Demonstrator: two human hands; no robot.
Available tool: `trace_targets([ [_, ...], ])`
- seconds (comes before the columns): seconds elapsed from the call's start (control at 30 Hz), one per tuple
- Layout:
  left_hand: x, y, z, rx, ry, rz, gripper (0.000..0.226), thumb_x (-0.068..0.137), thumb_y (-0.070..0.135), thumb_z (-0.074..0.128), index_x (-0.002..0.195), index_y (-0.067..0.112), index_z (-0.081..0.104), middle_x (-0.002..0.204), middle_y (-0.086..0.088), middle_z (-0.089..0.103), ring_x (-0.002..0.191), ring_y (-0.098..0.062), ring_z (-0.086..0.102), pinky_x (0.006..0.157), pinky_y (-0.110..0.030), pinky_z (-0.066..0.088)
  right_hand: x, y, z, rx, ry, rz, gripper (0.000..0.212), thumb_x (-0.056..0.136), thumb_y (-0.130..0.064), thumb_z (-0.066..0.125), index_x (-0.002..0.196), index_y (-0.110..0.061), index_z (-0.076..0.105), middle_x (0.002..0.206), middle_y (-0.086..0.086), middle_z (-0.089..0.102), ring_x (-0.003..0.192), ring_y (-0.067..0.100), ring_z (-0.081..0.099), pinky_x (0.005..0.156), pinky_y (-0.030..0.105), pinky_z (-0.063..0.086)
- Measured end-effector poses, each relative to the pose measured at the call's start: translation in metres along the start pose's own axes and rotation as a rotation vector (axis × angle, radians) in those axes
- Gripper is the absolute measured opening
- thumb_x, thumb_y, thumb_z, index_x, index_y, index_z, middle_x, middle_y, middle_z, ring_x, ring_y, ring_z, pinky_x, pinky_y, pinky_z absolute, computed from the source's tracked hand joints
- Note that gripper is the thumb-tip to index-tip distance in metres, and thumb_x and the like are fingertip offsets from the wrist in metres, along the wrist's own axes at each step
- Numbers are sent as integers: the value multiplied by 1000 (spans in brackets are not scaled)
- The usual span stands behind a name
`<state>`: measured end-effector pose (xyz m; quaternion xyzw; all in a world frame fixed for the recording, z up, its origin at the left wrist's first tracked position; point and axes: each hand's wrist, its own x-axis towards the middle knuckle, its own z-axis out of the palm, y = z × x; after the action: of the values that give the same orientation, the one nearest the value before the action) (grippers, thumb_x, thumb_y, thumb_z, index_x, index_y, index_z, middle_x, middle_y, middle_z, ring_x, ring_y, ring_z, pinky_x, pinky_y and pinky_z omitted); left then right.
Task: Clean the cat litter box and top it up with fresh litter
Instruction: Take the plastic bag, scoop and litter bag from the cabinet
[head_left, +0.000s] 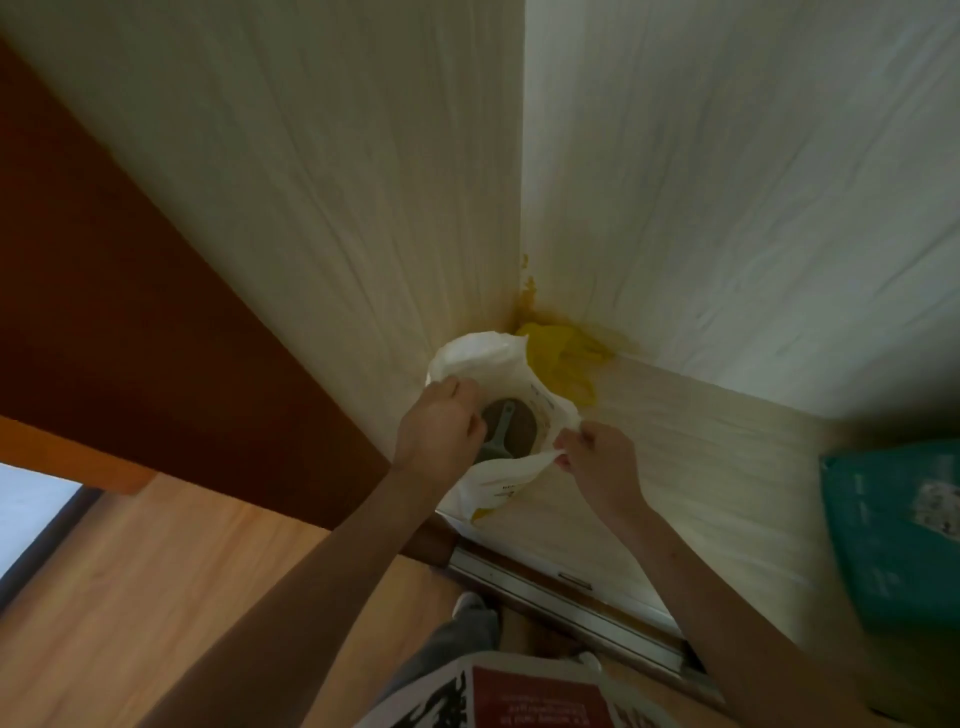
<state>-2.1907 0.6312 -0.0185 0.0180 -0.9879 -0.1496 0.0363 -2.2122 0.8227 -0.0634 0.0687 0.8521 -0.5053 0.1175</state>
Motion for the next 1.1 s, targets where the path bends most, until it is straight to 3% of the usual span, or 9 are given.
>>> trace_targets([
  [0.2, 31, 11, 16, 10, -286, 64, 22, 101, 18, 45, 103, 6, 63, 102, -9, 65, 97, -23, 61, 78, -24, 41, -1, -2, 3, -37, 16, -3, 47, 80, -38, 46, 77, 6, 63, 72, 25, 64, 69, 39, 62, 60, 46, 53],
  [0.3, 53, 8, 35, 109, -480, 41, 27, 103, 15, 41, 118, 4, 60, 119, -12, 63, 111, -27, 59, 97, -32, 45, -2, -6, 4, -59, 22, 24, 39, 85, -31, 49, 74, 4, 61, 71, 23, 65, 67, 36, 63, 61, 46, 52],
  [0.4, 75, 2, 60, 120, -578, 49, 29, 104, 18, 41, 122, 3, 58, 125, -14, 60, 116, -28, 56, 102, -33, 41, -2, -8, 5, -101, 49, 30, 33, 91, -22, 52, 68, 2, 58, 66, 18, 65, 61, 30, 61, 57, 41, 49],
  [0.53, 107, -2, 93, 116, -712, 6, 28, 101, 23, 48, 120, 6, 57, 124, -14, 59, 115, -27, 55, 101, -35, 42, 2, -14, 6, -196, 68, 59, 33, 92, -22, 50, 61, -16, 40, 55, -1, 46, 51, 15, 43, 46, 26, 28],
  [0.6, 122, -8, 109, 125, -801, -9, 25, 101, 23, 48, 115, 5, 57, 118, -14, 60, 108, -27, 58, 96, -35, 45, 8, -14, 8, -233, 78, 68, 23, 92, -25, 50, 72, -15, 44, 63, 0, 50, 58, 18, 48, 46, 25, 28],
  [0.67, 135, -15, 123, 124, -870, -33, 20, 101, 23, 48, 104, 6, 58, 106, -12, 61, 95, -24, 59, 85, -32, 48, 13, -17, 12, -215, 79, 96, 19, 92, -28, 52, 101, -12, 49, 85, 4, 58, 74, 21, 55, 53, 27, 35],
  [0.77, 151, -21, 139, 64, -932, -121, 21, 99, 25, 50, 103, 6, 56, 98, -14, 62, 86, -27, 62, 77, -34, 53, 21, -19, 13, -72, 30, 150, 59, 91, -26, 56, 143, -17, 29, 117, 8, 53, 102, 19, 51, 76, 27, 38],
  [0.9, 168, -27, 166, -42, -980, -265, 35, 100, 26, 49, 126, 4, 49, 113, -17, 58, 96, -30, 59, 85, -39, 52, 31, -21, 16, 164, -40, 158, 64, 92, -15, 54, 149, -27, 27, 133, 0, 49, 122, 13, 44, 85, 20, 33],
  [1.1, 175, -19, 194, 31, -968, -323, 42, 104, 16, 42, 143, 0, 41, 147, -21, 42, 135, -35, 41, 109, -40, 35, 44, -11, 26, 312, -37, 185, 57, 95, -14, 52, 145, -34, 35, 134, -3, 52, 117, 11, 52, 77, 7, 46],
])
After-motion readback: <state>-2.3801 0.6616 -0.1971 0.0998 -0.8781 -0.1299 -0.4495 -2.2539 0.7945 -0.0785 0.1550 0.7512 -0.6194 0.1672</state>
